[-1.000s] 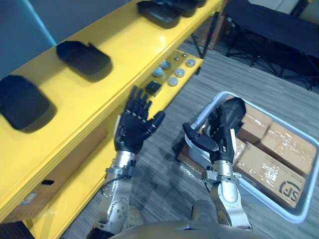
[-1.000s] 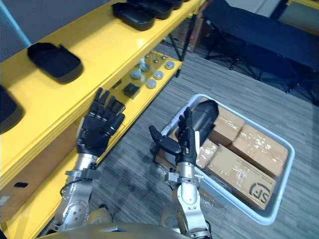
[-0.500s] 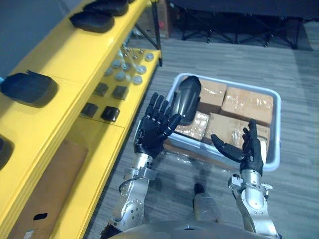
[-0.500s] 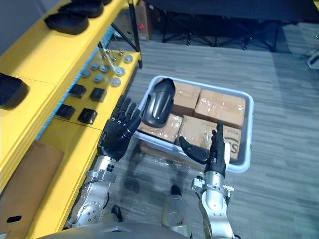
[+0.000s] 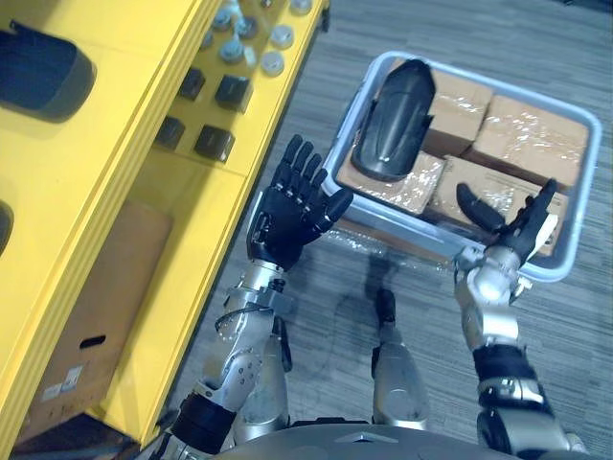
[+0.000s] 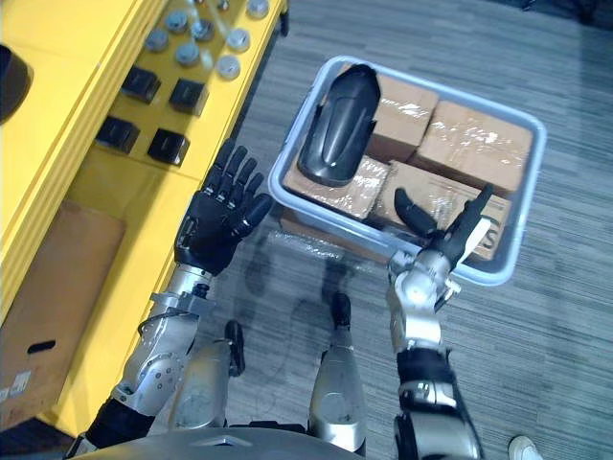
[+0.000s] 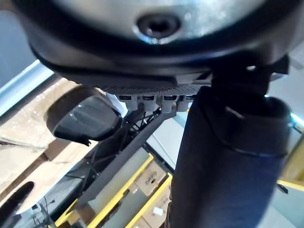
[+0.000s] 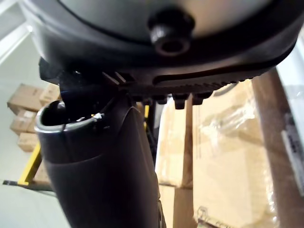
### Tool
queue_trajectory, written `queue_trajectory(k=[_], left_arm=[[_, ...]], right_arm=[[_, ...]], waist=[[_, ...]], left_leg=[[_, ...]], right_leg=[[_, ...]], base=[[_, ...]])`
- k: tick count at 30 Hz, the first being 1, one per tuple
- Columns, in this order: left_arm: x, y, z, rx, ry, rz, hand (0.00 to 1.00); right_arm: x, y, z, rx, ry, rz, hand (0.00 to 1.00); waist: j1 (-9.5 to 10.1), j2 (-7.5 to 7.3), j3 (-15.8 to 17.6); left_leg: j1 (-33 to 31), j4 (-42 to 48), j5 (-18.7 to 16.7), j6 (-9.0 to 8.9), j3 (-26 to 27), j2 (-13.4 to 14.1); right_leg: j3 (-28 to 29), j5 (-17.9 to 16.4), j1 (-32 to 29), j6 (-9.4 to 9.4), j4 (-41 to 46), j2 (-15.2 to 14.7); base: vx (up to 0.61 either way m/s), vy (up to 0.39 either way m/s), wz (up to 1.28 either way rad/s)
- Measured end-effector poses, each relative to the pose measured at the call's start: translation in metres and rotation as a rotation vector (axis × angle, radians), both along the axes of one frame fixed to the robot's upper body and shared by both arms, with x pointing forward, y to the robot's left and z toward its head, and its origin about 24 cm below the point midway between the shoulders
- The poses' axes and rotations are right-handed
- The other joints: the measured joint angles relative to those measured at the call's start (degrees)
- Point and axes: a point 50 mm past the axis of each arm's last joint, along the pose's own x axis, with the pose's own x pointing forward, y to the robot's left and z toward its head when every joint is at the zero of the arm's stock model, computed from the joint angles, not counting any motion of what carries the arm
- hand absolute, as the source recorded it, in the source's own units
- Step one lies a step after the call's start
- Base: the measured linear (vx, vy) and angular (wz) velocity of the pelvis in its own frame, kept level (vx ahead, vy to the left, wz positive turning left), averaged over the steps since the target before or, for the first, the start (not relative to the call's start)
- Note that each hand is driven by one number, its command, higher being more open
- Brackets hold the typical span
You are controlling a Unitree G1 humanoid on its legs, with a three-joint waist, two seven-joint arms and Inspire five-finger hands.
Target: Walk over and take three plastic housings, then place them on the shelf
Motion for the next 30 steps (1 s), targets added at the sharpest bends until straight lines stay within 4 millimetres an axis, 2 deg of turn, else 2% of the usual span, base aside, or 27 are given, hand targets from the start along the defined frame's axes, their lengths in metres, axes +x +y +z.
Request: queue_trajectory(k=[5,8,12,14,20,22,26,27,30], left_arm=[[0.007,-0.006,-0.003,0.017,0.007,-0.024,1.00],[0.013,-0.007,-0.010,0.031,0.032,-0.024,1.00],[0.016,-0.010,-0.022,0.041,0.090,-0.043,1.00],[0.017,-0.009,-0.032,0.056,0.132,-0.040,1.00],[0.018,-0.010,-0.053,0.072,0.228,-0.035,1.00],[0.018,-0.009,-0.057,0.075,0.245,-0.034,1.00],[0.017,-0.009,-0.062,0.079,0.265,-0.033,1.00],[0.017,-0.010,-0.062,0.080,0.265,-0.035,1.00],[0.017,-0.011,-0.063,0.079,0.270,-0.038,1.00]], right_arm=[[0.026,-0.009,0.018,-0.046,0.016,0.026,1.00],[0.036,-0.004,0.025,-0.076,0.020,0.068,1.00],[0.051,-0.002,0.054,-0.138,-0.021,0.096,1.00],[0.056,-0.002,0.062,-0.158,-0.020,0.101,1.00],[0.066,-0.028,0.079,-0.180,0.092,0.036,1.00],[0.067,-0.041,0.084,-0.203,0.169,-0.004,1.00],[0.068,-0.051,0.088,-0.208,0.251,-0.040,1.00],[0.068,-0.054,0.091,-0.202,0.269,-0.054,0.00],[0.069,-0.059,0.089,-0.173,0.337,-0.068,0.00]], waist=[[2.27,0.70,0.51],[2.96,0.82,0.61],[3.94,2.10,2.10],[4.31,2.23,2.16],[5.36,3.69,3.80],[5.65,4.58,4.25],[6.03,4.70,4.27],[6.36,4.71,4.27],[6.83,4.75,4.24]], left_leg=[[-2.03,0.82,0.09,0.00,-2.29,-0.18],[-2.73,1.20,0.10,0.02,-3.32,-0.39],[-2.90,1.86,0.11,0.05,-4.82,-0.94],[-2.96,2.01,0.12,0.09,-4.83,-1.06],[-4.08,3.01,0.30,0.19,-5.60,-1.19],[-5.12,3.36,0.61,0.21,-5.92,-1.32],[-5.64,3.75,0.92,0.19,-6.31,-1.33],[-5.64,3.77,0.95,0.22,-6.31,-1.37],[-5.68,3.84,1.20,0.33,-6.44,-1.49]], right_leg=[[-2.12,0.32,-0.11,0.35,-0.40,0.13],[-3.54,0.33,-0.12,0.35,-0.19,0.07],[-5.25,0.32,-0.27,0.35,1.37,-0.20],[-5.71,0.32,-0.28,0.35,1.50,-0.36],[-6.70,0.30,-0.58,0.35,2.02,-0.47],[-7.08,0.28,-1.52,0.35,2.63,-0.64],[-7.53,0.29,-2.05,0.35,3.37,-0.69],[-7.73,0.29,-2.06,0.35,3.56,-0.78],[-7.92,0.28,-2.06,0.34,3.90,-0.92]], base=[[0.00,0.000,0.17],[-0.02,0.002,0.16],[-0.05,0.012,0.09],[-0.06,0.013,0.03],[-0.08,0.010,0.04],[-0.06,0.018,0.06],[-0.03,0.016,0.04],[-0.04,0.021,0.00],[-0.06,0.033,0.04]])
